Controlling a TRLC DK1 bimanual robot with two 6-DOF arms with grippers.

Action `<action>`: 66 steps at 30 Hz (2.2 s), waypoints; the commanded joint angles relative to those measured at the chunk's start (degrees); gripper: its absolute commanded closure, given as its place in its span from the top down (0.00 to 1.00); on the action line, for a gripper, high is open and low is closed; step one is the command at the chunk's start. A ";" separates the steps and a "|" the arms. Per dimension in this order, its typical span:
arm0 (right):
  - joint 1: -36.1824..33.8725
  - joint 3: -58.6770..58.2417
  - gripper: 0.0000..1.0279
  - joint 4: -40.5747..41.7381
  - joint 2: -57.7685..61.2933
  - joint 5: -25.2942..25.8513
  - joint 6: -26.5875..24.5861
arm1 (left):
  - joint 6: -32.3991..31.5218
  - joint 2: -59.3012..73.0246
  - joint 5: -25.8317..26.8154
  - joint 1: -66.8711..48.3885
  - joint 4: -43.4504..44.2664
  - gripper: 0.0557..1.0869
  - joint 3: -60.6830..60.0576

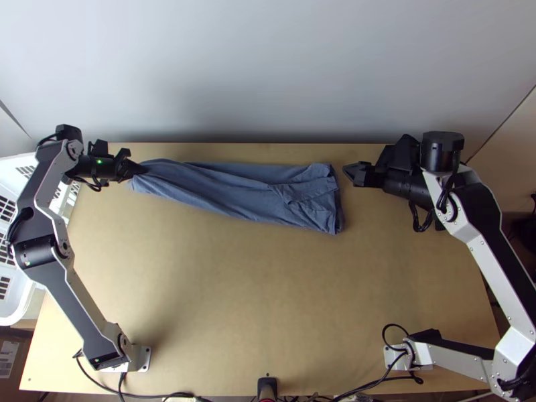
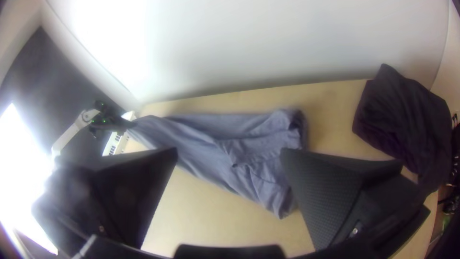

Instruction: Fold the t-shirt

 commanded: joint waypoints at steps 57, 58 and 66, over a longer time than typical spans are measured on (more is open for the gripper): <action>-0.02 -19.66 0.96 7.18 -10.49 0.04 0.91 | -7.77 -2.08 -15.48 -31.68 -3.24 0.03 8.28; -0.02 -20.36 0.96 7.79 -10.49 -0.05 0.91 | -8.12 -1.82 -15.48 -32.30 -2.72 0.03 8.28; -0.11 -25.37 0.96 12.63 -10.49 0.04 1.97 | -11.99 4.42 -16.09 -39.24 -0.26 0.03 16.37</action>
